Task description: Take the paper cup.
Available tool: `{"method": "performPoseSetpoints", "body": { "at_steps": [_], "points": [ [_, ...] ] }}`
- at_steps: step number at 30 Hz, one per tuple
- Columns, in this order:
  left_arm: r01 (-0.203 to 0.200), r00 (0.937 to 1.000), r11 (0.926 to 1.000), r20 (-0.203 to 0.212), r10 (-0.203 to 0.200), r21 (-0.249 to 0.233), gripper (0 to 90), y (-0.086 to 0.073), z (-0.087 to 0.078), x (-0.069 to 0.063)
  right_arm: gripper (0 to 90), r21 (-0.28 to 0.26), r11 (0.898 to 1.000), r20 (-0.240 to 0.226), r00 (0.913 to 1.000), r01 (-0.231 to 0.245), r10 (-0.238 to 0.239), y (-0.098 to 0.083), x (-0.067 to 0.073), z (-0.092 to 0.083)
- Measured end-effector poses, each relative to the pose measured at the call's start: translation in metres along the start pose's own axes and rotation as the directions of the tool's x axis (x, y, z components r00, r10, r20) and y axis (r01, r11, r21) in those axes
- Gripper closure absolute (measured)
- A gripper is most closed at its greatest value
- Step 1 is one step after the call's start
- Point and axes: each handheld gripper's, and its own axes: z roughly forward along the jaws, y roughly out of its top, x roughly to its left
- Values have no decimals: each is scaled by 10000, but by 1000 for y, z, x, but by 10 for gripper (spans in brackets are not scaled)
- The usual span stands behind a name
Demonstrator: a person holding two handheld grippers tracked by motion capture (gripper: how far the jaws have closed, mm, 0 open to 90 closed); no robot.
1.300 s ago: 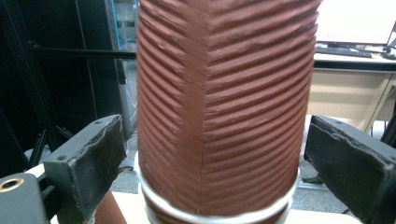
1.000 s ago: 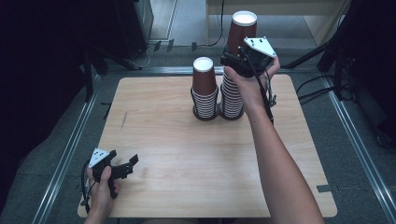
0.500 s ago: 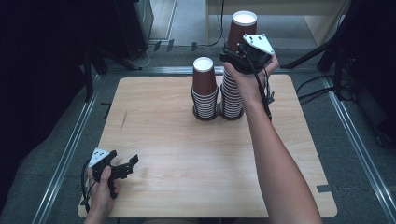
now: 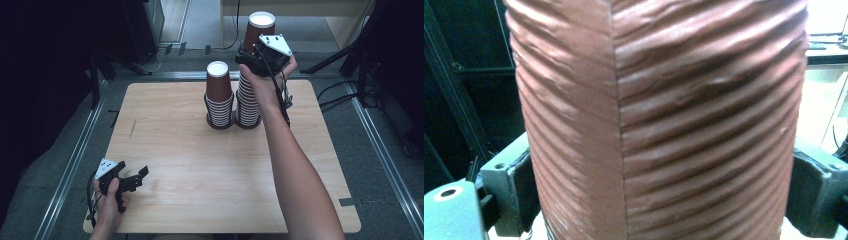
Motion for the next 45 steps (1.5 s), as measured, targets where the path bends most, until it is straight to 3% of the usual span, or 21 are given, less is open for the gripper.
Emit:
{"method": "performPoseSetpoints", "body": {
  "at_steps": [15,25,32,45],
  "points": [
    [36,10000,10000,22,-36,15,0,0,0,0,97,310,9995,28,10000,48,-49,5,1,0],
    [35,10000,10000,42,-35,31,0,0,0,0,117,-380,9990,-98,9997,227,-231,21,1,-8],
    [50,10000,10000,34,-50,52,0,0,0,1,120,-917,9946,-214,9985,491,-512,33,0,-13],
    [50,10000,10000,31,-50,49,0,0,0,1,120,-1575,9859,-227,9979,560,-603,59,1,-26]
  ]
}}
